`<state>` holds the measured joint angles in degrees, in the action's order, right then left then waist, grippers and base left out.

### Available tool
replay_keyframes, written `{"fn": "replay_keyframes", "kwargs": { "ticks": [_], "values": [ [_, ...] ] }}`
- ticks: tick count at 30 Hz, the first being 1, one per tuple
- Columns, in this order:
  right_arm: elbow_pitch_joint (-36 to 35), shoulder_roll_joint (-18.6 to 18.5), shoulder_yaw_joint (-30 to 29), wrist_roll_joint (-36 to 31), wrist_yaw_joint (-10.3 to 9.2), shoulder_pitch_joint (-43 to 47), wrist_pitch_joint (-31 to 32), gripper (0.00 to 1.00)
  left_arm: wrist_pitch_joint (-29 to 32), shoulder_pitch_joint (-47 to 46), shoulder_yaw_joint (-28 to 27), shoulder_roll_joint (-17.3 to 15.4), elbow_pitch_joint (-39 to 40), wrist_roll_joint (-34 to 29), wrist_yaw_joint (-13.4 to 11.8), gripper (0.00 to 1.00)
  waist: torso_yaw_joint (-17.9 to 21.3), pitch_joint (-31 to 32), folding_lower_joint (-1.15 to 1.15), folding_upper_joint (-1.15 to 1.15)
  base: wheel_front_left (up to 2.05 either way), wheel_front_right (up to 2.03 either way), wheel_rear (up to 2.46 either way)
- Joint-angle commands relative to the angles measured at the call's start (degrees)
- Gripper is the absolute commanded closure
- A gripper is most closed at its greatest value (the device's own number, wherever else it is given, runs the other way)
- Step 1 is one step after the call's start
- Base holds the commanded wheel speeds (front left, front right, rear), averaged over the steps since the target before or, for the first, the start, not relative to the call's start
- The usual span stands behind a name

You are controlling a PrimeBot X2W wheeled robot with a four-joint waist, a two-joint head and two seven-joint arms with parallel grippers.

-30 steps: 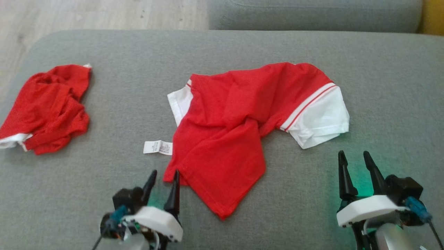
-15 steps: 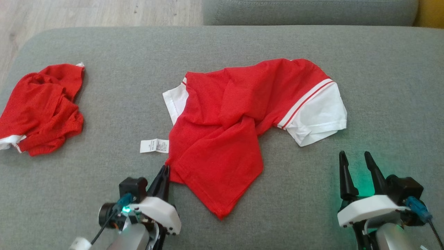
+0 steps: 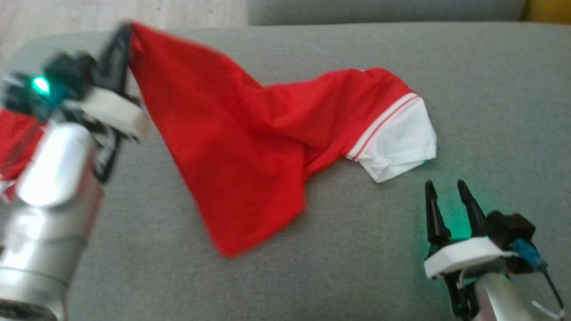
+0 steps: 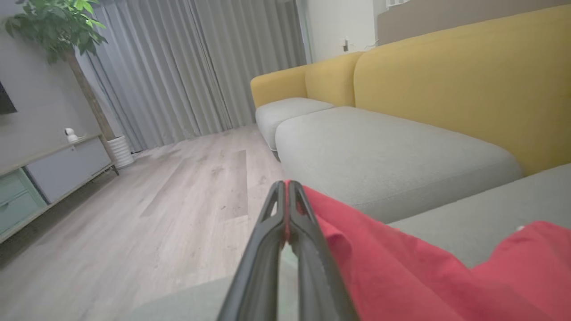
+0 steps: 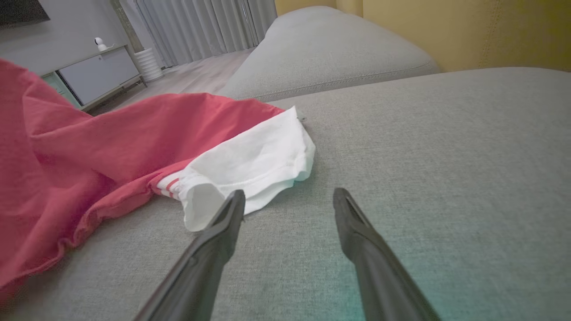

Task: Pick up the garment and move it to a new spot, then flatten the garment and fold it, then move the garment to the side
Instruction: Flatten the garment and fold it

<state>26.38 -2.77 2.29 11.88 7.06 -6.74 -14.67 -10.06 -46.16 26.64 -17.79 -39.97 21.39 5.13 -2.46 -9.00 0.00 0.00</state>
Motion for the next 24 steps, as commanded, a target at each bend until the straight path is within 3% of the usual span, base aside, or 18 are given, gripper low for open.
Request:
{"fn": "replay_keyframes", "kwargs": {
  "ticks": [1, 8, 9, 10, 11, 20, 23, 24],
  "values": [
    [-1.9, -0.2, 1.7, 0.3, 0.43, -2.4, -0.3, 0.00, 0.6, -3.1, -2.1, -3.3, 1.2, -0.8, 0.1, 1.00, 1.6, -1.4, 0.00, 0.00, 0.00, 0.00, 0.00],
    [-2.8, -0.2, 3.2, 1.1, 0.43, -4.6, -0.3, 0.00, 2.1, -11.4, -2.6, -7.3, -3.0, -3.0, -1.2, 1.00, 5.2, -4.5, 0.00, 0.00, 0.00, 0.00, 0.00],
    [-2.9, -0.2, 3.4, 1.1, 0.43, -5.0, -0.3, 0.00, 2.3, -11.9, -2.7, -7.4, -4.3, -3.1, -1.6, 0.71, 5.5, -4.8, 0.00, 0.00, 0.00, 0.00, 0.00],
    [-2.9, -0.2, 3.5, 1.2, 0.43, -5.3, -0.3, 0.00, 1.9, -12.3, -3.1, -7.3, -5.3, -2.9, -2.4, 0.24, 5.8, -5.0, 0.00, 0.00, 0.00, 0.00, 0.00],
    [-3.0, -0.2, 3.6, 1.4, 0.43, -5.7, -0.3, 0.00, 1.3, -12.5, -3.5, -7.0, -6.2, -2.7, -3.2, 0.00, 5.9, -5.2, 0.00, 0.00, 0.00, 0.00, 0.00],
    [-3.4, -0.1, 2.9, 1.4, 0.43, -8.1, -0.3, 0.00, -4.2, -6.9, -6.0, -1.1, -8.9, 1.1, -5.8, 0.00, 3.8, -5.0, 0.00, 0.00, 0.00, 0.00, 0.00],
    [-3.3, -0.1, 2.3, 1.3, 0.43, -8.0, -0.3, 0.00, -4.8, -2.7, -7.4, 1.3, -7.2, 2.5, -6.3, 0.00, 2.9, -3.8, 0.00, 0.00, 0.00, 0.00, 0.00],
    [-3.2, -0.1, 2.0, 1.3, 0.43, -7.6, -0.3, 0.00, -4.9, 1.1, -9.2, 2.6, -3.0, 2.7, -7.2, 0.00, 2.6, -2.8, 0.00, 0.00, 0.00, 0.00, 0.00]
  ]
}}
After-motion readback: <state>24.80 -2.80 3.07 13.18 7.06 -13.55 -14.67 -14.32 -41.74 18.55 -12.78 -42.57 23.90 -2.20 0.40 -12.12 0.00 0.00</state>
